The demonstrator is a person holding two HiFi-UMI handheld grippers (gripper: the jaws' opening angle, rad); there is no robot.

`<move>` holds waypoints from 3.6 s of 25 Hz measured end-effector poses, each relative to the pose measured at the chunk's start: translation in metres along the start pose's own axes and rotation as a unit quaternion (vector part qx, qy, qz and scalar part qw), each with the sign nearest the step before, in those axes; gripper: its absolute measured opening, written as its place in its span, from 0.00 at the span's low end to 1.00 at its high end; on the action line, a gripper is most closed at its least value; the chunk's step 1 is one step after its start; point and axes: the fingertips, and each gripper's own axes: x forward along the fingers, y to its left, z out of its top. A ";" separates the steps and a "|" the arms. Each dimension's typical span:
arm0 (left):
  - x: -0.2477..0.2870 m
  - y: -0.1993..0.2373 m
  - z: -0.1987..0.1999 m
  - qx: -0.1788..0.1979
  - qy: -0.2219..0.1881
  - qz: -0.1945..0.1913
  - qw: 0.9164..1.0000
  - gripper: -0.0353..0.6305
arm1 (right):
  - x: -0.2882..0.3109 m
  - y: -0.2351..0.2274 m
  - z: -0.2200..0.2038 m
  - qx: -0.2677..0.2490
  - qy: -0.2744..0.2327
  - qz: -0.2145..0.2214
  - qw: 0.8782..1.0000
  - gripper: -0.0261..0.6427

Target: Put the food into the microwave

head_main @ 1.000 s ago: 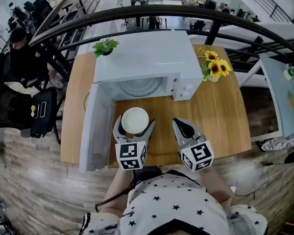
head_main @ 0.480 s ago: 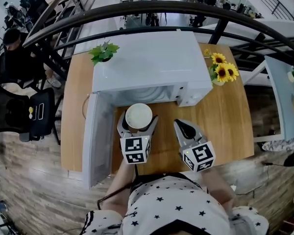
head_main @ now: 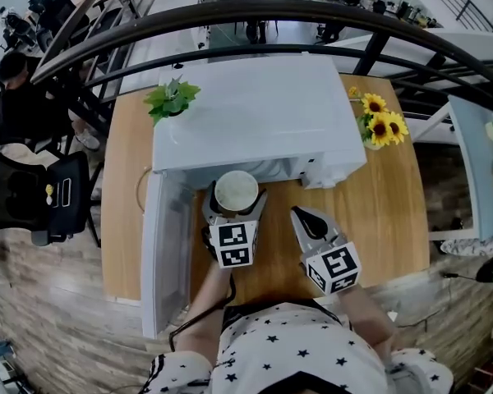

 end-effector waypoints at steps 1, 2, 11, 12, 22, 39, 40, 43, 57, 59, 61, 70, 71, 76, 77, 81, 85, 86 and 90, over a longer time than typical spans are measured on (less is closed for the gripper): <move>0.004 0.001 0.001 0.001 -0.001 0.000 1.000 0.81 | 0.002 -0.001 -0.001 0.000 0.001 0.000 1.000 0.05; 0.008 0.002 0.001 0.002 -0.002 0.001 1.000 0.81 | 0.004 -0.001 -0.001 0.000 0.003 0.001 1.000 0.05; 0.038 0.010 -0.008 0.005 0.014 0.005 1.000 0.81 | 0.014 -0.007 -0.013 0.010 0.017 0.000 1.000 0.05; 0.041 0.010 -0.010 0.004 0.016 0.005 1.000 0.81 | 0.015 -0.008 -0.014 0.010 0.018 -0.001 1.000 0.05; 0.067 0.014 -0.023 0.007 0.038 0.006 0.999 0.81 | 0.020 -0.016 -0.016 0.011 0.023 -0.005 1.000 0.05; 0.095 0.025 -0.021 0.029 0.052 0.024 0.998 0.81 | 0.025 -0.017 -0.019 0.011 0.028 -0.008 1.000 0.05; 0.098 0.025 -0.022 0.032 0.055 0.025 0.998 0.81 | 0.025 -0.017 -0.019 0.011 0.028 -0.008 1.000 0.05; 0.103 0.027 -0.023 0.038 0.063 0.029 0.997 0.81 | 0.025 -0.016 -0.020 0.010 0.028 -0.008 1.000 0.05; 0.105 0.028 -0.024 0.044 0.072 0.033 0.996 0.81 | 0.017 -0.011 -0.016 0.006 0.023 -0.008 1.000 0.05; 0.104 0.027 -0.023 0.039 0.066 0.029 0.997 0.81 | 0.014 -0.011 -0.016 0.006 0.023 -0.009 1.000 0.05; 0.102 0.027 -0.022 0.035 0.062 0.025 0.997 0.81 | 0.012 -0.011 -0.016 0.005 0.023 -0.011 1.000 0.05; 0.080 0.022 -0.020 0.027 0.054 0.023 0.998 0.81 | -0.009 -0.003 -0.018 -0.001 0.020 -0.011 1.000 0.05; 0.076 0.021 -0.021 0.026 0.053 0.024 0.998 0.81 | -0.012 -0.001 -0.019 -0.002 0.019 -0.011 1.000 0.05; 0.048 0.011 -0.023 0.027 0.041 0.029 0.998 0.81 | -0.034 0.008 -0.026 -0.006 0.017 -0.011 1.000 0.05; 0.041 0.010 -0.025 0.026 0.039 0.032 0.998 0.81 | -0.038 0.011 -0.027 -0.007 0.016 -0.010 1.000 0.05; 0.012 0.003 -0.034 0.016 0.038 0.035 0.999 0.81 | -0.055 0.024 -0.033 -0.011 0.009 -0.006 1.000 0.05; -0.019 -0.010 -0.036 0.008 0.028 0.028 0.999 0.81 | -0.073 0.038 -0.035 -0.016 0.000 -0.002 1.000 0.05; -0.028 -0.014 -0.036 0.005 0.025 0.026 0.999 0.81 | -0.078 0.042 -0.036 -0.017 -0.003 -0.001 1.000 0.05; -0.061 -0.029 -0.043 -0.003 0.020 0.020 1.000 0.81 | -0.097 0.057 -0.042 -0.021 -0.012 0.002 1.000 0.05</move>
